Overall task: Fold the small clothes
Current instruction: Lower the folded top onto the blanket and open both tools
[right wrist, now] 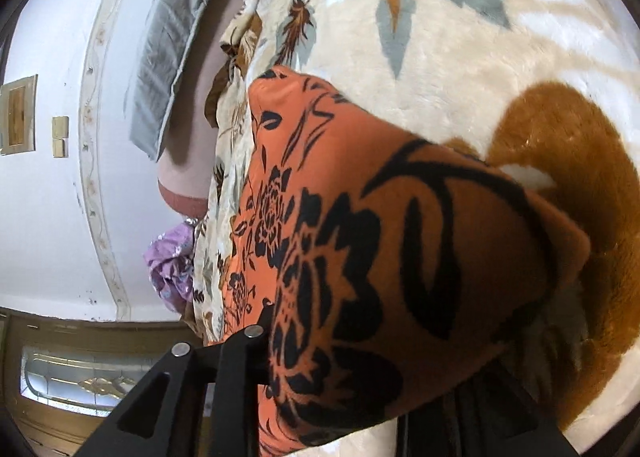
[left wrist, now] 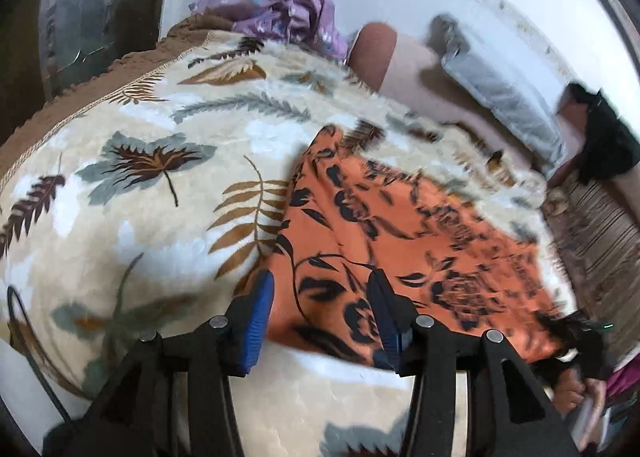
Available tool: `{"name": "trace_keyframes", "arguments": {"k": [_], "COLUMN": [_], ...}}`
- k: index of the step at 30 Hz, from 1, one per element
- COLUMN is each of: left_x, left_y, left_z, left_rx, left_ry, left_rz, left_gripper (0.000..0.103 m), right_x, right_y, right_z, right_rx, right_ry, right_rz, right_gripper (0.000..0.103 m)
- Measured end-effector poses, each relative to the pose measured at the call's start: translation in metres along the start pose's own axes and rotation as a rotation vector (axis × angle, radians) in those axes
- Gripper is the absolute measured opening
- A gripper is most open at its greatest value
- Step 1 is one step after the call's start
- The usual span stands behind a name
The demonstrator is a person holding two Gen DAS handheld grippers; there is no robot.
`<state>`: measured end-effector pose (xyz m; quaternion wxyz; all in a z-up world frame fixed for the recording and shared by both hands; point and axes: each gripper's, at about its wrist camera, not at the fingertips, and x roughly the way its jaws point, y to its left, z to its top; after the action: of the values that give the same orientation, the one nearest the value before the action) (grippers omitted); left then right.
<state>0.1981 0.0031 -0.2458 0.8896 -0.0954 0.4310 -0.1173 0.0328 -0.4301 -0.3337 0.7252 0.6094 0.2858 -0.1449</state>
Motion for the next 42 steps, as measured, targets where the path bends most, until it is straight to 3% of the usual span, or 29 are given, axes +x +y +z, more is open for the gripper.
{"name": "trace_keyframes", "arguments": {"k": [3,4,6,11,13,20,23,26,28,29,32,39,42], "left_x": [0.043,0.052,0.049,0.037,0.03,0.0,-0.008,-0.012,-0.016,-0.018,-0.024,-0.036,-0.043], "left_y": [0.003,0.007,0.011,0.028,0.039,0.071,0.09,0.107,0.113,0.115,0.116,0.092,0.062], "left_z": [-0.004,-0.007,-0.006,-0.001,0.004,0.013,0.015,0.016,0.016,0.016,0.017,0.021,0.02], "left_rx": [0.029,0.027,0.015,-0.04,-0.061,-0.137,-0.186,-0.231,-0.245,-0.245,-0.24,-0.173,-0.073], "left_ry": [0.131,0.156,0.129,0.092,0.049,-0.08,-0.099,-0.11,-0.123,-0.131,-0.158,-0.246,-0.294], "left_rz": [0.12,0.126,0.139,0.097,0.12,0.218,0.24,0.241,0.24,0.239,0.229,0.149,0.07], "left_gripper": [0.051,0.053,0.064,0.064,0.064,0.064,0.064,0.064,0.064,0.064,0.064,0.064,0.064], "right_x": [-0.003,-0.005,-0.011,-0.02,-0.017,0.031,0.064,0.102,0.119,0.119,0.105,0.06,0.035], "right_y": [0.018,0.029,0.047,0.123,0.15,0.218,0.228,0.218,0.209,0.206,0.199,0.177,0.167], "right_z": [-0.005,-0.009,-0.015,-0.054,-0.077,-0.17,-0.212,-0.242,-0.259,-0.264,-0.273,-0.236,-0.21], "right_rx": [-0.11,-0.167,-0.247,-0.529,-0.631,-0.88,-0.981,-1.01,-1.062,-1.076,-1.13,-1.013,-0.917], "right_ry": [-0.044,-0.062,-0.084,-0.118,-0.111,-0.009,0.083,0.177,0.228,0.248,0.267,0.447,0.392], "right_rz": [-0.05,-0.064,-0.075,-0.07,-0.06,-0.068,-0.128,-0.192,-0.212,-0.189,-0.083,0.182,0.204], "right_gripper": [0.028,0.027,0.026,0.026,0.026,0.026,0.026,0.034,0.049,0.062,0.074,0.076,0.076]}}
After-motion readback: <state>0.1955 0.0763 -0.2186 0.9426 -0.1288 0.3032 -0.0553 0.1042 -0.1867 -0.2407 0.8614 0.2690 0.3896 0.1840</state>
